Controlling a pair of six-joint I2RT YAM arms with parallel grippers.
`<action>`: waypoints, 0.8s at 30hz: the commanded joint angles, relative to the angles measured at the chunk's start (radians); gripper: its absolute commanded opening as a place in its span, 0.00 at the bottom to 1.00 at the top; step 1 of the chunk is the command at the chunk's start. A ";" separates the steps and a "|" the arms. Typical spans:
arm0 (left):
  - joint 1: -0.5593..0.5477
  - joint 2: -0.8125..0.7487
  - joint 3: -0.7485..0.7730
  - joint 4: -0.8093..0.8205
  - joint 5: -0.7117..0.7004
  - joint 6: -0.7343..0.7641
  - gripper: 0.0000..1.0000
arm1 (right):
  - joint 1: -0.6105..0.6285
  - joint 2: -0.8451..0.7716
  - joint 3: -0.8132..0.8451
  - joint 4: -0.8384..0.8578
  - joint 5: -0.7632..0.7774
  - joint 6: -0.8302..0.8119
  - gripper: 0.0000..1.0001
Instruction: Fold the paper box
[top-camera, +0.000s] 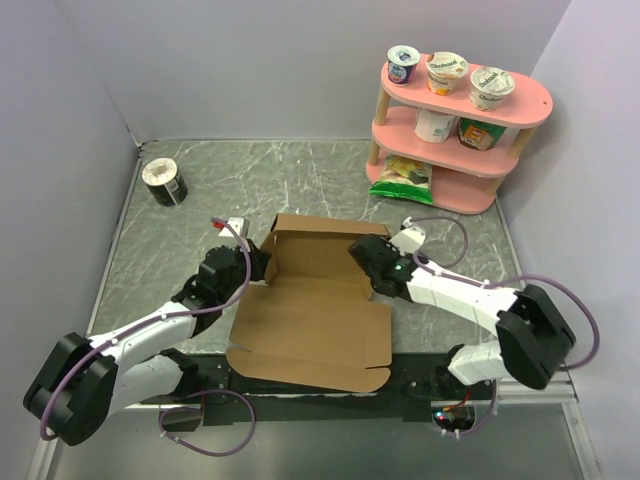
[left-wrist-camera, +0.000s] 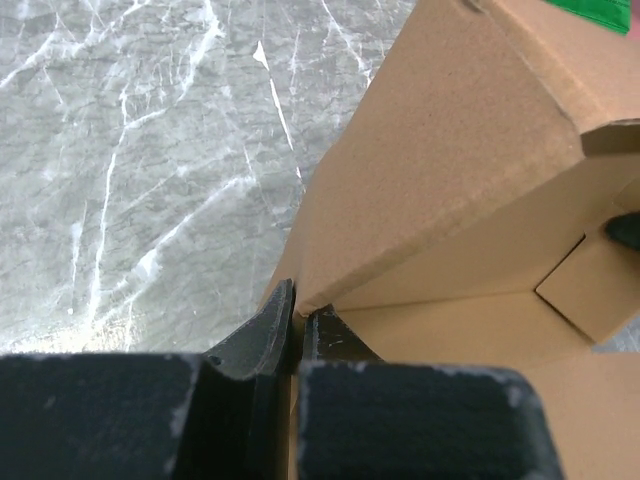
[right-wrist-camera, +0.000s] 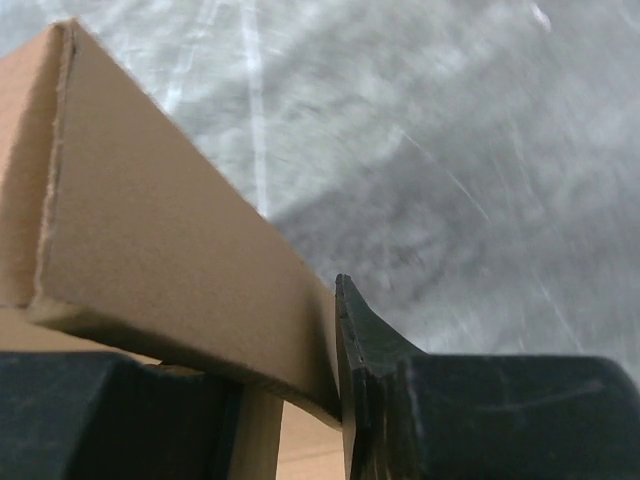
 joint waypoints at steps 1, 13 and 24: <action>0.063 -0.017 -0.008 0.074 -0.275 -0.051 0.01 | -0.043 0.086 0.057 -0.588 0.471 0.456 0.00; 0.060 0.041 -0.006 0.163 0.025 -0.036 0.11 | 0.040 -0.001 -0.022 -0.164 0.494 0.010 0.00; 0.062 -0.087 -0.005 0.070 0.121 -0.017 0.94 | -0.033 -0.085 -0.092 0.338 0.151 -0.640 0.00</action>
